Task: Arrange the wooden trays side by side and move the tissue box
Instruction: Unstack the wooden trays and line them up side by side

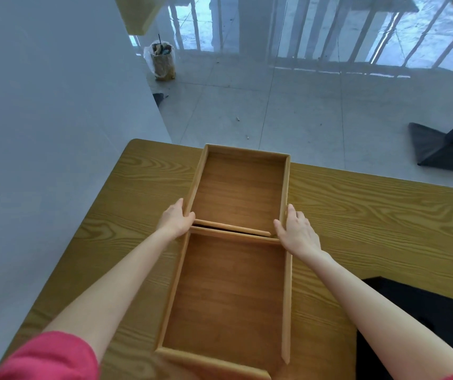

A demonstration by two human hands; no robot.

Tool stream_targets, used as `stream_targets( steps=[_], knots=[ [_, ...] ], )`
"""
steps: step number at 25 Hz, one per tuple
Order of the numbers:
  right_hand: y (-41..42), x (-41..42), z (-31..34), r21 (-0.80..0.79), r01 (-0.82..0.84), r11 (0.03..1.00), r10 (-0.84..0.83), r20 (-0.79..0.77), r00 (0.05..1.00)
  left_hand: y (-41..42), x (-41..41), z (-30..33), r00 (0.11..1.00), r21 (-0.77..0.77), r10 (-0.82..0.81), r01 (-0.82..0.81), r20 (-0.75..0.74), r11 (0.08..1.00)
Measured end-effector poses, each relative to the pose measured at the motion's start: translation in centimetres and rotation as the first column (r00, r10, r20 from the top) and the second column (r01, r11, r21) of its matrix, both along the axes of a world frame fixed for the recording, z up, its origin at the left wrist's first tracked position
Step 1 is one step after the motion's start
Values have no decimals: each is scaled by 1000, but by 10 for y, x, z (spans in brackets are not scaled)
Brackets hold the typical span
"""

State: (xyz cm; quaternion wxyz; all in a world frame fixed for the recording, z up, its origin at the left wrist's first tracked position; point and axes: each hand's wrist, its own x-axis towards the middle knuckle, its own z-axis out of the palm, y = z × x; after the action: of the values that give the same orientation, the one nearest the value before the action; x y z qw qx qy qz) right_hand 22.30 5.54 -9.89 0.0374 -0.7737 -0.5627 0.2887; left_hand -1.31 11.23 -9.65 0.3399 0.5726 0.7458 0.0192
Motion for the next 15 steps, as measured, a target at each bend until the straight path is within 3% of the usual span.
stream_targets(
  steps=[15],
  knots=[
    [-115, -16, -2, -31, 26, 999, -27, -55, 998, -141, -22, -12, 999, -36, 38, -39, -35, 999]
  ],
)
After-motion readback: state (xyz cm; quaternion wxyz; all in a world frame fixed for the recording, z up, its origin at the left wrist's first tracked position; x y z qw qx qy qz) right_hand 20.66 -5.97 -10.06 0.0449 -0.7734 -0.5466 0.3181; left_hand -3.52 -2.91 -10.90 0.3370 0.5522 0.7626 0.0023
